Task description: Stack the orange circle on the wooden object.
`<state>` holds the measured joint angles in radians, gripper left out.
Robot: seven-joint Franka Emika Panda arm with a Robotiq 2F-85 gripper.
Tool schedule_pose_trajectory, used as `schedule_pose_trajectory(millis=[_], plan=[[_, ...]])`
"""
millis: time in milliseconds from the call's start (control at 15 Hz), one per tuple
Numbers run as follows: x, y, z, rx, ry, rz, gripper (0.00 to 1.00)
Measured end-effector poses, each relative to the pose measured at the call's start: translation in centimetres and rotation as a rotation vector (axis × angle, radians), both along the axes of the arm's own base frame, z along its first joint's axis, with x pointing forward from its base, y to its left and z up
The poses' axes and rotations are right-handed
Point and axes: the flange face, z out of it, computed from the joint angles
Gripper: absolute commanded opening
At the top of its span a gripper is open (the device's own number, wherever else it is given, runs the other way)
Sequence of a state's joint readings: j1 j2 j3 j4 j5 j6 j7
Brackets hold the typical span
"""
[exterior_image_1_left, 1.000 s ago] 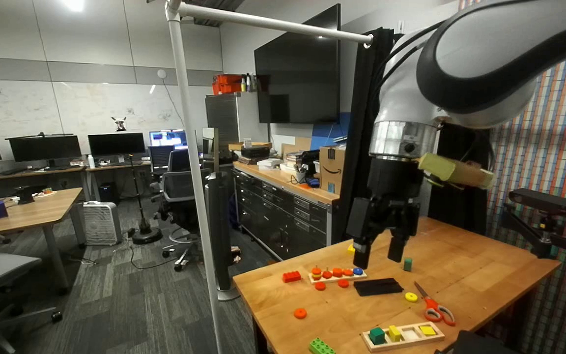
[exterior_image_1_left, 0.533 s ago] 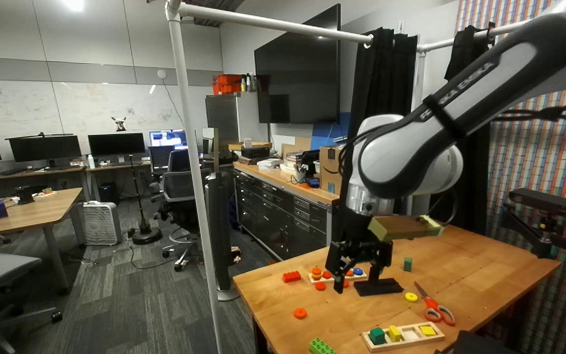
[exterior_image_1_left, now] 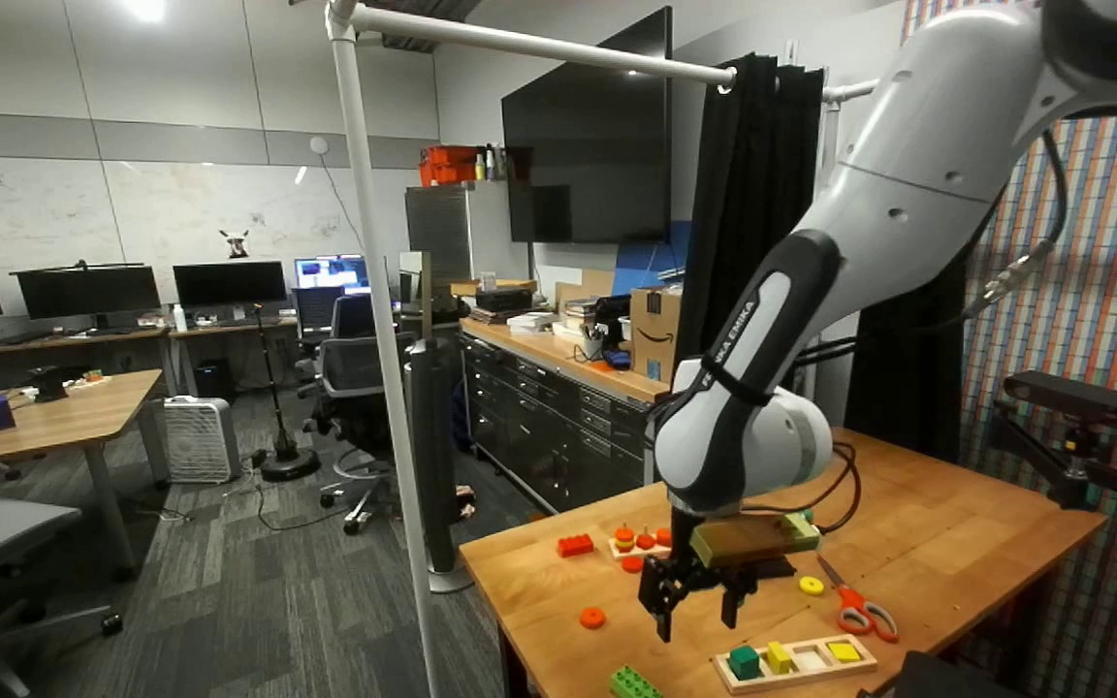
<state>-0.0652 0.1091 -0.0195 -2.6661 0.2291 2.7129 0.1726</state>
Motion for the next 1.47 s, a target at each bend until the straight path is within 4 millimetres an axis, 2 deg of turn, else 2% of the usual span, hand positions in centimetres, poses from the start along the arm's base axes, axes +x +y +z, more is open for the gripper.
schedule_pose_trajectory(millis=[333,533,1000,1467], plan=[[4.5,-0.2,-4.4,-0.001,0.038,0.004,1.0],[7.1,-0.4,-6.3,-0.002,0.04,0.006,1.0],[12.7,-0.8,-8.8,0.002,0.036,0.017,1.0],[16.3,-1.1,-11.6,0.022,0.092,0.028,1.0]])
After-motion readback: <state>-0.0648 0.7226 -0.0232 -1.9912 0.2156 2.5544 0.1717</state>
